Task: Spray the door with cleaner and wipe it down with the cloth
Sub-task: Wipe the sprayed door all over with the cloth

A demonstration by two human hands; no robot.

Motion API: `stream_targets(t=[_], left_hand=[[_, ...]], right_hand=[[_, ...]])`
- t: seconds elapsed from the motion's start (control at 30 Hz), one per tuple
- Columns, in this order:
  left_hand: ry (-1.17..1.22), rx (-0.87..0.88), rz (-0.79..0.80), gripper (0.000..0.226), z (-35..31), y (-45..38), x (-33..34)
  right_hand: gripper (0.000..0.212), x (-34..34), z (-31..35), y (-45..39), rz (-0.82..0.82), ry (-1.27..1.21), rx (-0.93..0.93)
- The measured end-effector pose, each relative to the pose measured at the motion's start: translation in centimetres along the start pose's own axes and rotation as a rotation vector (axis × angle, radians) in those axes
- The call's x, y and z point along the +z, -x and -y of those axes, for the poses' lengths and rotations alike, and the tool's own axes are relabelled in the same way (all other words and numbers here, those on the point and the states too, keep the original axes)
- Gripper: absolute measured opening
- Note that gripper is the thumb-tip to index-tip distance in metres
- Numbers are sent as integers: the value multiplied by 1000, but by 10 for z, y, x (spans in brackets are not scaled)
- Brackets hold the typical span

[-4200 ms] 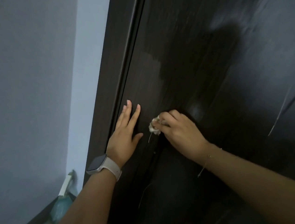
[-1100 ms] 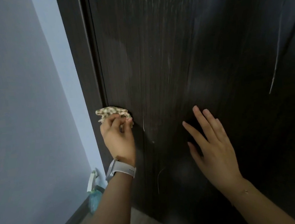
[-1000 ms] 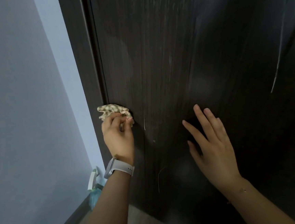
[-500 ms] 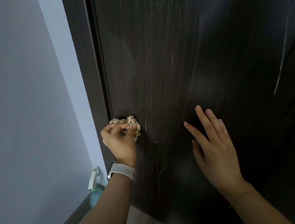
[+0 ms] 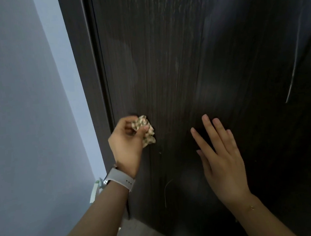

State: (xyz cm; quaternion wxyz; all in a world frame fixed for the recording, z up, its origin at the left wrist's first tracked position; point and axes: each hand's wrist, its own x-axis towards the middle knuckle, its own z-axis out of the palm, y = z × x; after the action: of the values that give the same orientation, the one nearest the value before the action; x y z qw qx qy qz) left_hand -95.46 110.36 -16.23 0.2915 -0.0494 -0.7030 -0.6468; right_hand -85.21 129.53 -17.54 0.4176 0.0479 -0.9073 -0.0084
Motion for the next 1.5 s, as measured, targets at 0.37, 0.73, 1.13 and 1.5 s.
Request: stream_targets(t=[0.37,0.73,1.13,1.5], left_hand=[[50,32,-69,36,2,5,11],[-5,-135,-10,43,66,31,3],[105,-159,-86,33,34,28,11],[128,-195,-82,32,30,27,16]], right_hand=[[87,0,11,-1,-1,-23,52],[86,0,6,1,-4,-29,23],[84,3,5,2,-17,-14,23],[89,6,14,1,-24,-10,62]])
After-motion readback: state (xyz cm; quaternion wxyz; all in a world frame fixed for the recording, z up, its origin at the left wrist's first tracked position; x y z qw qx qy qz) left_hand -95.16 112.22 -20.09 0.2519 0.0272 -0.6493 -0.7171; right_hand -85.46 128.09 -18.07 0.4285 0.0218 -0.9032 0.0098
